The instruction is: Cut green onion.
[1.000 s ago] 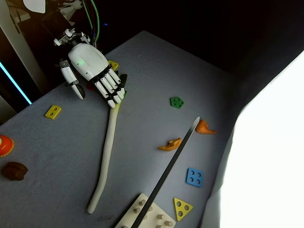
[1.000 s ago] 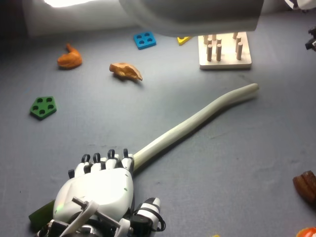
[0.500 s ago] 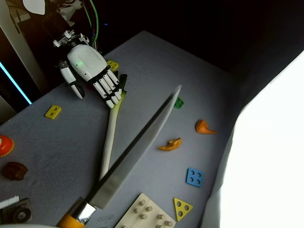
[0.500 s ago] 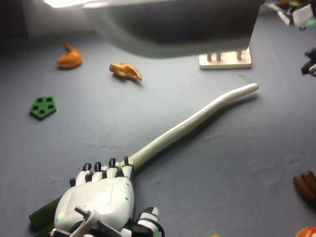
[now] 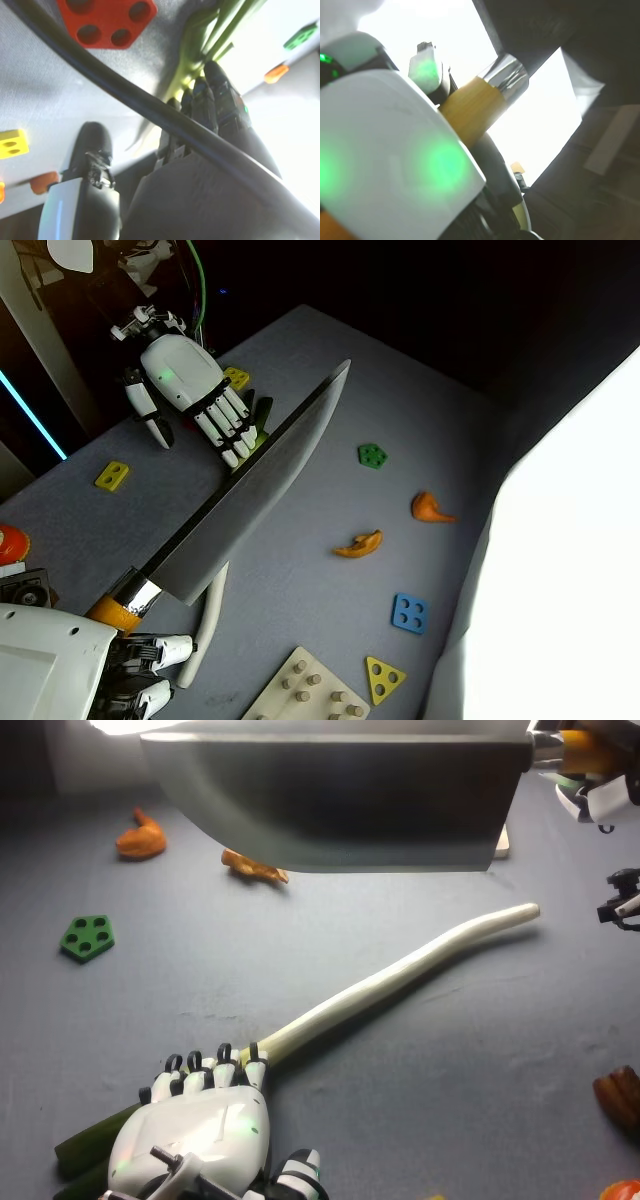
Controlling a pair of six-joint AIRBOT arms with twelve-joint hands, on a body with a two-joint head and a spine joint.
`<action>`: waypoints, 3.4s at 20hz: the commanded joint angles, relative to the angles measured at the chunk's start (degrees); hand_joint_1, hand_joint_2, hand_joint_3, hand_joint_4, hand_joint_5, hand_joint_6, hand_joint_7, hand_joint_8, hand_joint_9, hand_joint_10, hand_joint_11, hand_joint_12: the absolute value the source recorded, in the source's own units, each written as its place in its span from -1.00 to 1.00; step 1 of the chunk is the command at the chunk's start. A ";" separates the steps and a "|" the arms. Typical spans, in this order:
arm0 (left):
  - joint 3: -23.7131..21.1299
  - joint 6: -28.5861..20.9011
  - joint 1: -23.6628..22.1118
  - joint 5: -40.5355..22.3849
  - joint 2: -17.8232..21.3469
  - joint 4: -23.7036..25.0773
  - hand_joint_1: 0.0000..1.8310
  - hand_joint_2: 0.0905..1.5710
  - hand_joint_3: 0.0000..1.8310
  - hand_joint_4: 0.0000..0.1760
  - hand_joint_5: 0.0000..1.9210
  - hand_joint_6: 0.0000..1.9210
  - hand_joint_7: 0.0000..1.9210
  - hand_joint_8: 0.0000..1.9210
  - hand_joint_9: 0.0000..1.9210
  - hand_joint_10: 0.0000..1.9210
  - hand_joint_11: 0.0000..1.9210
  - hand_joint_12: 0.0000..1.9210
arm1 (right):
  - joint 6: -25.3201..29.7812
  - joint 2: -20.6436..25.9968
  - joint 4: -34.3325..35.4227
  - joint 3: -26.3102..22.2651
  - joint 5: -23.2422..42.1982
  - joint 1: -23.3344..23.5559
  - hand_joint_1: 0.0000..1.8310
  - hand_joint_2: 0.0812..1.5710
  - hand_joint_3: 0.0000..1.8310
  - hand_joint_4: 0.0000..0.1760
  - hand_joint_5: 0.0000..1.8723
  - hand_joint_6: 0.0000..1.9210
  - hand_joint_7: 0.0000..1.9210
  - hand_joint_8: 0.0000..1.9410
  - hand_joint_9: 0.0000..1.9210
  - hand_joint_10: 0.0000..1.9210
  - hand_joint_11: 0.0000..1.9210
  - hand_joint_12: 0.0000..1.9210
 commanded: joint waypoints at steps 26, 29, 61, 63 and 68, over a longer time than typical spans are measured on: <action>0.14 -0.05 0.27 1.73 -0.54 1.72 -0.53 0.69 -1.00 -1.00 -0.76 -1.00 -0.71 -1.00 -0.80 -0.99 -1.00 -0.37 | -5.93 -2.88 2.88 1.21 12.39 -5.80 0.70 -0.07 -0.10 1.00 0.45 1.00 0.65 1.00 0.71 1.00 0.76 1.00; 0.14 -0.05 0.18 1.73 -0.59 1.72 -0.56 0.69 -1.00 -1.00 -0.79 -1.00 -0.72 -1.00 -0.83 -1.00 -1.00 -0.43 | -5.93 -3.09 3.13 1.21 13.08 -6.60 0.73 -0.05 -0.14 1.00 0.44 1.00 0.66 1.00 0.71 1.00 0.76 1.00; 0.00 -0.05 -0.03 1.73 -0.46 2.10 -0.50 0.67 -1.00 -1.00 -0.73 -0.99 -0.69 -0.99 -0.77 -0.99 -1.00 -0.37 | -4.97 0.43 3.71 2.26 17.01 -14.92 0.70 -0.02 -0.14 1.00 0.47 1.00 0.66 1.00 0.71 1.00 0.76 1.00; -0.07 -0.05 -0.04 1.73 -0.41 2.12 -0.49 0.67 -1.00 -1.00 -0.75 -1.00 -0.72 -1.00 -0.80 -1.00 -1.00 -0.41 | -4.95 0.41 3.71 2.26 17.01 -14.15 0.72 -0.04 -0.13 1.00 0.45 1.00 0.66 1.00 0.71 1.00 0.76 1.00; -0.13 -0.05 -0.13 1.73 -0.39 2.19 -0.49 0.67 -1.00 -1.00 -0.74 -0.99 -0.72 -0.99 -0.79 -1.00 -1.00 -0.43 | -4.80 0.12 3.48 2.89 16.51 -7.79 0.69 -0.02 -0.13 1.00 0.45 1.00 0.66 1.00 0.72 1.00 0.78 1.00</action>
